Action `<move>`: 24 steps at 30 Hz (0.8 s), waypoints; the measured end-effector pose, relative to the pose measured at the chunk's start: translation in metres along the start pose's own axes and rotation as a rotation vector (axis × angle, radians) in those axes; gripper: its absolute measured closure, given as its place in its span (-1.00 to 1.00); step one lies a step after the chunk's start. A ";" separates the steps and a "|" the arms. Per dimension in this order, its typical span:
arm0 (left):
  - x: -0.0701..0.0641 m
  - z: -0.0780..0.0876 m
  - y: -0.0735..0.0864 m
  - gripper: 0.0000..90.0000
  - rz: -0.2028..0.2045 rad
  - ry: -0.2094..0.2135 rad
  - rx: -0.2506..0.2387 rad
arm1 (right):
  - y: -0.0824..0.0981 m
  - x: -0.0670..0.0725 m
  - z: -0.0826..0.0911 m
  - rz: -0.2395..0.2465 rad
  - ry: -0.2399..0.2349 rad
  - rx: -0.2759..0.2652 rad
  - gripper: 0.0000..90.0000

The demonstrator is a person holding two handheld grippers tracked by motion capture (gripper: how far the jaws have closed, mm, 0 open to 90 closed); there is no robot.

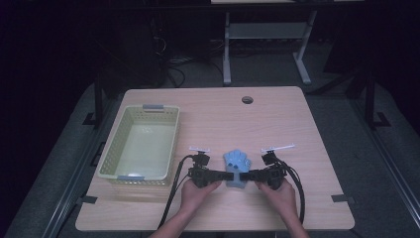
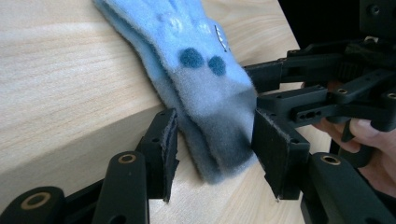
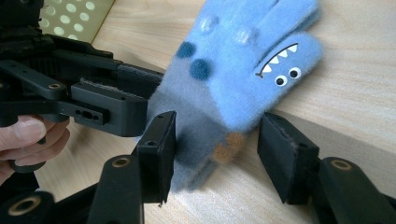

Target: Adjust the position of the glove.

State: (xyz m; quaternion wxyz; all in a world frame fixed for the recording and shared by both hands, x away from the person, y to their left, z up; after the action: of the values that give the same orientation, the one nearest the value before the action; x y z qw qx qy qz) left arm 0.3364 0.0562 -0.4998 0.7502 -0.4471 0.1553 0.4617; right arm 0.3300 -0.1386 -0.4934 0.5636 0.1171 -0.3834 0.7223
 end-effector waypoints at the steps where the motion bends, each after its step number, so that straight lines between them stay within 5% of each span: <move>1: 0.000 0.000 0.000 0.12 -0.001 0.002 0.000 | 0.000 0.000 0.000 -0.004 -0.005 -0.004 0.10; 24: 0.001 -0.008 0.000 0.39 0.013 0.035 0.007 | 0.008 0.001 -0.009 -0.067 -0.075 -0.061 0.45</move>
State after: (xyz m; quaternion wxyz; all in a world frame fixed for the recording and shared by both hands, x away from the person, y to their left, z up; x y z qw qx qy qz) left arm 0.3385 0.0503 -0.5048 0.7459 -0.4515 0.1731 0.4580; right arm 0.3245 -0.1325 -0.5024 0.5758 0.1396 -0.4219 0.6862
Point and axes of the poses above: each handheld gripper's, and its own axes: z roughly backward along the jaws, y roughly out of its underside, x roughly to its left, the point moved 4 cm from there along -z, roughly forward along the jaws, and after that the axes turned 5 degrees about -z, right-handed, at the moved point
